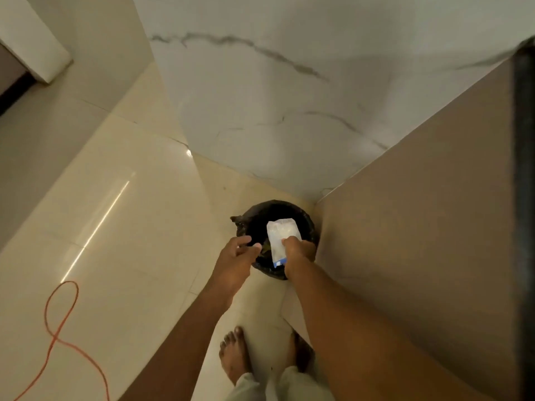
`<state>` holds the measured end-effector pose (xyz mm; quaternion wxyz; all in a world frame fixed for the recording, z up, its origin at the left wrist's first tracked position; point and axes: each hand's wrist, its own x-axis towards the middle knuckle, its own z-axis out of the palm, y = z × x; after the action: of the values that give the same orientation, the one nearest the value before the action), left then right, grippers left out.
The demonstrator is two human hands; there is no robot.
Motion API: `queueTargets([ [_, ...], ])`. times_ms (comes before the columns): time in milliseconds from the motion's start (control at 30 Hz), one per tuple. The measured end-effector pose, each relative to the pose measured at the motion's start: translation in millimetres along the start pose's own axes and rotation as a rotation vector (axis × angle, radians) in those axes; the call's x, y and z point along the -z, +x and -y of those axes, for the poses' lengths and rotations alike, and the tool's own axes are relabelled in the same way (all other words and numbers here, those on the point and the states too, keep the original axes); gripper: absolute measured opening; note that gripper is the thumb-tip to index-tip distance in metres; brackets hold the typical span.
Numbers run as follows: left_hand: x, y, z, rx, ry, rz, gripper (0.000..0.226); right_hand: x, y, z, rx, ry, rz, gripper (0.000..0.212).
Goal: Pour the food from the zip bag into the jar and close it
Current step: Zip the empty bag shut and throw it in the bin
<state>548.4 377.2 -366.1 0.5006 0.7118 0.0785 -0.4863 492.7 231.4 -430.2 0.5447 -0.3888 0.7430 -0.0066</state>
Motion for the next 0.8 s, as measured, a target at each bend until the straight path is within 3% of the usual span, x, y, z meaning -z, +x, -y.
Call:
queueTargets([
  [133, 17.1, 70.7, 58.3, 0.013, 0.011, 0.041, 0.021, -52.8, 94.5, -20.2, -0.166, 0.017, 0.081, 0.058],
  [233, 20.7, 97.8, 86.5, 0.022, 0.02, 0.061, 0.017, -68.5, 129.2, -34.8, -0.145, 0.099, 0.136, 0.056],
  [333, 21.3, 97.9, 93.5, 0.01, 0.031, 0.072, 0.016, -69.7, 134.4, -43.6, -0.187, 0.156, 0.1, 0.062],
  [400, 20.7, 82.2, 86.2, -0.01, 0.041, 0.063, 0.014, -65.2, 119.4, -44.7, -0.15, 0.102, 0.125, 0.055],
  [567, 17.2, -6.7, 17.2, -0.078, 0.08, 0.124, 0.016, -20.9, 15.9, -21.4, 0.224, -0.196, 0.039, 0.021],
  [800, 2.6, -184.5, -83.2, -0.321, 0.238, 0.144, 0.017, 113.0, -188.9, 43.2, 0.857, -0.618, 0.081, 0.015],
])
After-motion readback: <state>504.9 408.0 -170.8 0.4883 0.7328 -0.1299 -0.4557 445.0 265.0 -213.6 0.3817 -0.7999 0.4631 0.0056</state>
